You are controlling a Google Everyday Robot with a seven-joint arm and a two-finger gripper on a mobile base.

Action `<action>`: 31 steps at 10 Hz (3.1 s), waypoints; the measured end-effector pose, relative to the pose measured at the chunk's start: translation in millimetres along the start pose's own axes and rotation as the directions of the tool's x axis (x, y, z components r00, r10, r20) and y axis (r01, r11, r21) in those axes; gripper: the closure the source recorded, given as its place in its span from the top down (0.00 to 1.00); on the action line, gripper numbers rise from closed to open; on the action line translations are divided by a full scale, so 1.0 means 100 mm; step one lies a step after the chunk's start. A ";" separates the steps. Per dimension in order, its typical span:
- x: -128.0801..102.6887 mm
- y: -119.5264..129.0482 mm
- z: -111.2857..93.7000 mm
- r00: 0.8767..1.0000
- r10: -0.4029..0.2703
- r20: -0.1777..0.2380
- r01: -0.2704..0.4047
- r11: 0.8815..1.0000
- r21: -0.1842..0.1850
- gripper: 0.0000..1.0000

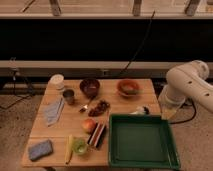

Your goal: Place grapes in plastic cup

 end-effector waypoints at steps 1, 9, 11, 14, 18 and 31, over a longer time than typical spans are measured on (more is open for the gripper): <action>0.00 0.00 0.00 1.000 0.000 0.000 0.000 1.000 0.000 0.65; 0.00 0.00 0.00 1.000 0.000 0.000 0.000 1.000 0.000 0.65; 0.00 0.00 0.00 1.000 0.000 0.000 0.000 1.000 0.000 0.65; 0.00 0.00 0.00 1.000 0.000 0.000 0.000 1.000 0.000 0.65; 0.00 0.00 0.00 1.000 0.000 0.000 0.000 1.000 0.000 0.65; -1.48 -0.84 0.96 0.919 -0.232 0.320 0.260 0.964 -0.048 0.65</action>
